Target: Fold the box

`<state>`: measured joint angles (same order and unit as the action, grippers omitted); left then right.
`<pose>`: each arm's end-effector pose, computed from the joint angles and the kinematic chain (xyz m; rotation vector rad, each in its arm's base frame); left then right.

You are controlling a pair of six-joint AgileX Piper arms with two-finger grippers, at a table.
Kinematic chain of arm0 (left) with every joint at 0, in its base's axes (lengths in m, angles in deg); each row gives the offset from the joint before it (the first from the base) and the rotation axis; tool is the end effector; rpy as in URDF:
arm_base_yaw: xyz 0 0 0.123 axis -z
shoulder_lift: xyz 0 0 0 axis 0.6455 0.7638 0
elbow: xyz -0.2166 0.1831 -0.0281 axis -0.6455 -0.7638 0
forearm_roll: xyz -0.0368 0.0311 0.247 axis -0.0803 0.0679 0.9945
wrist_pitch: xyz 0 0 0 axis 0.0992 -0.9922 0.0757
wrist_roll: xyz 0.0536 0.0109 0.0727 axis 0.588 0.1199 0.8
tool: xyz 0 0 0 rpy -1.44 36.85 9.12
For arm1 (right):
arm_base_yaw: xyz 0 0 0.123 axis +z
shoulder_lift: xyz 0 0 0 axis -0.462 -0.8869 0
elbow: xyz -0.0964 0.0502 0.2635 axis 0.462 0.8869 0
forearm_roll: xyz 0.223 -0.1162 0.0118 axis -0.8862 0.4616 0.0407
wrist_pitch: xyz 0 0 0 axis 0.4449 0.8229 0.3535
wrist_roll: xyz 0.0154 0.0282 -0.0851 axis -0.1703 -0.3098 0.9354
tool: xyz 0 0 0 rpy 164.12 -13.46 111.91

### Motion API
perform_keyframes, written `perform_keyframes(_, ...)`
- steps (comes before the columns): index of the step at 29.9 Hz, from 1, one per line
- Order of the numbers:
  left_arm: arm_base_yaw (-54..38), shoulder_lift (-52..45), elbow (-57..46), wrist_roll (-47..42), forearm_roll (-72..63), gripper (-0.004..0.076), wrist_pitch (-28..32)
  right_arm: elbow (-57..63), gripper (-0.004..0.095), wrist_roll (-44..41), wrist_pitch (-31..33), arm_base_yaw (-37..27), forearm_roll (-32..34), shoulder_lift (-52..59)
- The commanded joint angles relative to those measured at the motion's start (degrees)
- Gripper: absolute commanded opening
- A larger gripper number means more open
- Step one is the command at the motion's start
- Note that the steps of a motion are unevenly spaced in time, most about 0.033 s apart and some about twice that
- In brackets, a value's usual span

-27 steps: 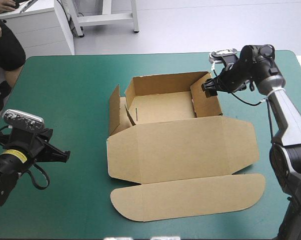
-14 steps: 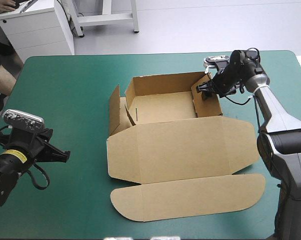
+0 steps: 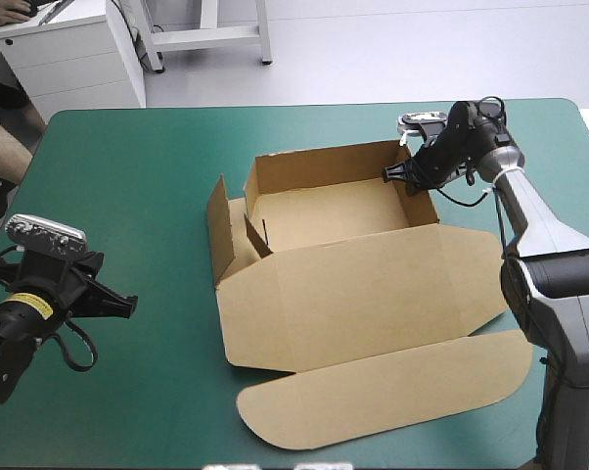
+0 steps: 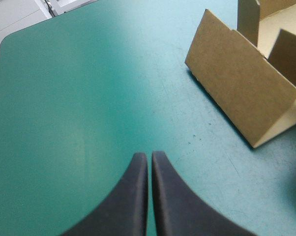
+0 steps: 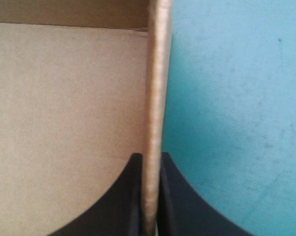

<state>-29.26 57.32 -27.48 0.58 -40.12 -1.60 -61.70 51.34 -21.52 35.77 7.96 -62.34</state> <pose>0.1411 -0.0208 0.3700 0.3483 2.0832 0.0674 0.4599 0.0852 0.2678 -0.3593 2.7317 0.2977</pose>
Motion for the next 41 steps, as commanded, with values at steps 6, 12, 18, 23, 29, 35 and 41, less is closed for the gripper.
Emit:
perform_keyframes(6,0.0,-0.3,1.5,-0.1,0.3,0.0007,3.5,-2.1,-0.0019,4.0,3.7,-1.9,-4.4,6.7)
perform_keyframes(12,0.0,-0.3,1.5,-0.2,0.3,0.0007,3.6,-1.8,-0.002,5.5,6.0,-5.3,-5.3,12.7)
perform_keyframes(18,0.0,-0.3,1.5,-0.3,0.3,0.0007,3.6,-1.8,-0.002,6.6,6.0,-8.0,-7.5,20.5)
perform_keyframes(23,0.0,-0.3,1.5,-0.3,0.3,0.0007,3.6,-1.5,-0.002,8.2,6.0,-8.6,-7.8,26.8)
perform_keyframes(29,0.0,-0.3,1.5,-0.4,1.1,0.0008,3.6,-1.4,-0.002,10.1,6.0,-8.6,-9.1,32.9)
perform_keyframes(35,0.0,0.2,1.5,-10.2,12.5,0.0018,2.1,-1.4,-0.002,10.4,6.0,-8.6,-9.4,35.6)
perform_keyframes(41,0.0,4.2,1.5,-10.4,11.4,0.002,0.9,-1.4,-0.002,9.9,6.0,-8.6,-9.6,35.8)
